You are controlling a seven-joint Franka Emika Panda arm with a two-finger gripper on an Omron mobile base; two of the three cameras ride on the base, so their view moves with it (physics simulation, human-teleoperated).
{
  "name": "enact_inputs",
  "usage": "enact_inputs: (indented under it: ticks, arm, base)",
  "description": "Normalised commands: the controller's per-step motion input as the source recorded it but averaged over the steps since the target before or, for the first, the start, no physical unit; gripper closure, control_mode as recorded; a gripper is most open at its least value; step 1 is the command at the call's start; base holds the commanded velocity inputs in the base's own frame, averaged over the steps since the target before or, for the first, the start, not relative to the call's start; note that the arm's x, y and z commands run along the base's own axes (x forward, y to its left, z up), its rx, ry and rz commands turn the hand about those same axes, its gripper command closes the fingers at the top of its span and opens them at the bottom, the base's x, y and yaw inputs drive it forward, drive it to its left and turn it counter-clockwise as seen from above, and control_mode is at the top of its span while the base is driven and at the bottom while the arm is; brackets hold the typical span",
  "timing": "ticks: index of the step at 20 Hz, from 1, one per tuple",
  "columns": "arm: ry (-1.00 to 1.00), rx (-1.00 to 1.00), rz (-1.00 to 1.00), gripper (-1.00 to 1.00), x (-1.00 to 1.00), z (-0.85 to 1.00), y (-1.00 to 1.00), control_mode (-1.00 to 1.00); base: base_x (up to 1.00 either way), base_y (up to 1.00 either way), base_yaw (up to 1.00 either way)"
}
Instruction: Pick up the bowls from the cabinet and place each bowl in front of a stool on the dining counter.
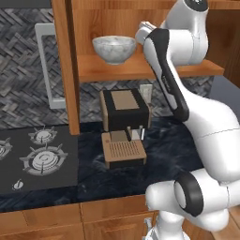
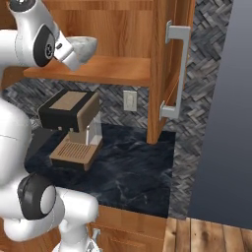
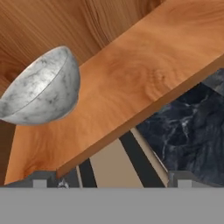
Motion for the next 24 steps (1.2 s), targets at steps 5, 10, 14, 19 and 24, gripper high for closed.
enact_inputs:
  ticks: [5,10,14,19,24]
  arm:
    - [-0.03,0.0,-0.07,-1.0,0.58,0.0,0.1,-1.0]
    - [0.01,0.05,-0.05,-1.0,0.61,0.0,0.09,-1.0]
    - [0.06,0.08,-0.04,-1.0,0.55,0.0,0.06,-1.0]
    - [0.09,0.08,-0.02,-1.0,0.49,0.0,0.1,-1.0]
    - [0.06,0.05,0.0,-1.0,0.43,0.0,0.24,-1.0]
  base:
    - [0.0,0.0,0.0]
    - [0.0,0.0,0.0]
    - [0.0,0.0,0.0]
    - [0.0,0.0,0.0]
    - [0.0,0.0,0.0]
